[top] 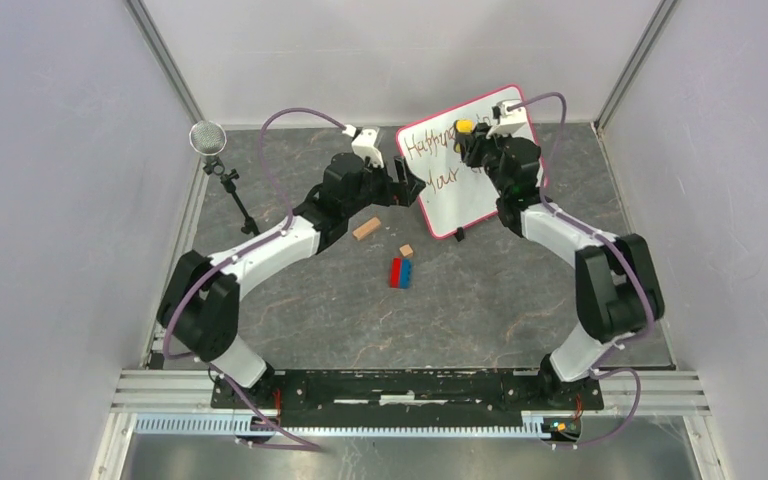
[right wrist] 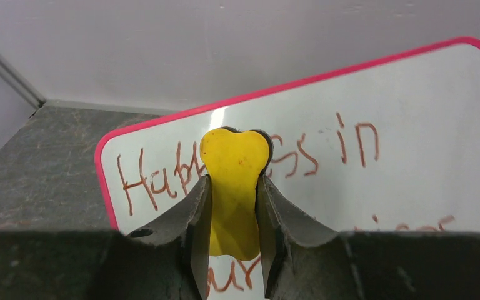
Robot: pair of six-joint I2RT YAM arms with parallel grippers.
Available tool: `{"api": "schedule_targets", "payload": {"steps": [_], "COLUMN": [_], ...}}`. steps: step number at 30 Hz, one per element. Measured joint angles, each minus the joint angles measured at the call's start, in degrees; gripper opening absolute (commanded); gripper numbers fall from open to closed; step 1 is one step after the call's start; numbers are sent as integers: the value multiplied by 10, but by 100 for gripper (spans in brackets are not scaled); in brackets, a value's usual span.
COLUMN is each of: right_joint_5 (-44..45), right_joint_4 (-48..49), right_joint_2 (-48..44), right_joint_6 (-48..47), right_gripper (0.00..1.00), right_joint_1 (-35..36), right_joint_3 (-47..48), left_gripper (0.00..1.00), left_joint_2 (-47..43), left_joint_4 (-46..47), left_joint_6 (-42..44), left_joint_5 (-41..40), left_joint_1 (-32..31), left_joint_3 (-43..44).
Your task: Erase the whiteboard
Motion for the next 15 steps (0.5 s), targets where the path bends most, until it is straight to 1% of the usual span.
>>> {"api": "schedule_targets", "payload": {"steps": [4,8,11,15], "right_joint_5": [-120,-197,-223,-229], "right_joint_4": [25,26,26,14], "right_joint_2": [71,101,109,124], "right_joint_6": [-14,-32,-45,-65], "right_gripper": [13,13,12,13], "right_joint_1": [-22,-20,-15,-4], "right_joint_3": [47,55,64,96], "left_gripper": [88,83,75,71], "left_joint_2": [58,76,95,144], "left_joint_4": [43,92,132,187], "left_joint_6": [-9,-28,-40,-53], "left_joint_5": [-6,-8,10,65], "left_joint_1": [28,77,109,134], "left_joint_3": [51,53,53,63]}}
